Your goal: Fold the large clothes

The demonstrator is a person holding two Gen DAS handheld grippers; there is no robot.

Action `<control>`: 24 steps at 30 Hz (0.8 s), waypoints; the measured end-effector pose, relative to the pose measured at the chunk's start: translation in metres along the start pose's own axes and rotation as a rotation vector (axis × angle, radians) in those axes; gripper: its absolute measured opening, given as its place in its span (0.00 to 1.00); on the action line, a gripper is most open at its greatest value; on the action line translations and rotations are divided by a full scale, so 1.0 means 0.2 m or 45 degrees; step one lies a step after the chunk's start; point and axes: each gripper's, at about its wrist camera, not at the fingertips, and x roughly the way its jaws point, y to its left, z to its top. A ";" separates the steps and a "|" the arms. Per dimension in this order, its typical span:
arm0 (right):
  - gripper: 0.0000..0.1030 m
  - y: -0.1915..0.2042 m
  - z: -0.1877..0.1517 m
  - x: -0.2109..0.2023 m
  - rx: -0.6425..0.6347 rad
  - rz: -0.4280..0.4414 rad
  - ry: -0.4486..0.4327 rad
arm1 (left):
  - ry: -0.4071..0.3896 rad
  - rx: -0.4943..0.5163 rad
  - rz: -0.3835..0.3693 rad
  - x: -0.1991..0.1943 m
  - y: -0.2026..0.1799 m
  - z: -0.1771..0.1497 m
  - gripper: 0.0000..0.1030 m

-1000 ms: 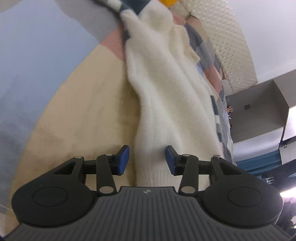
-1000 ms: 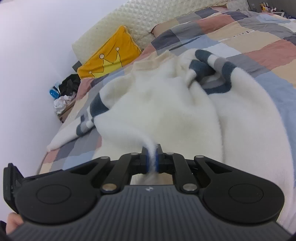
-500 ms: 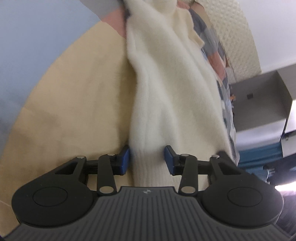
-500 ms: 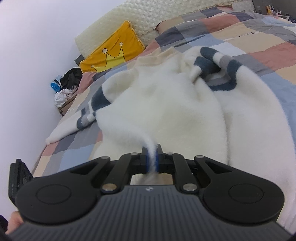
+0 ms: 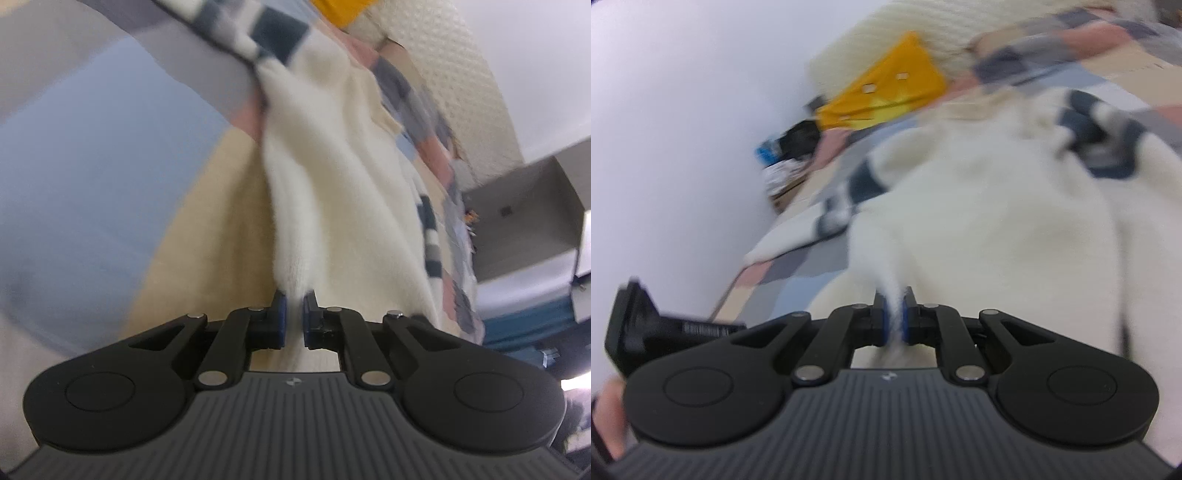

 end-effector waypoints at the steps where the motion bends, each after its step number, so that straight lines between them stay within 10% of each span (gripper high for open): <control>1: 0.10 0.04 -0.01 0.00 -0.038 0.017 0.004 | -0.008 0.001 0.024 -0.04 0.00 0.02 0.09; 10: 0.10 0.33 -0.16 0.14 -0.395 0.027 0.118 | -0.035 0.023 0.238 -0.30 0.04 0.14 0.07; 24: 0.11 0.35 -0.34 0.41 -0.478 -0.010 0.381 | 0.045 -0.111 0.552 -0.08 0.25 0.18 0.08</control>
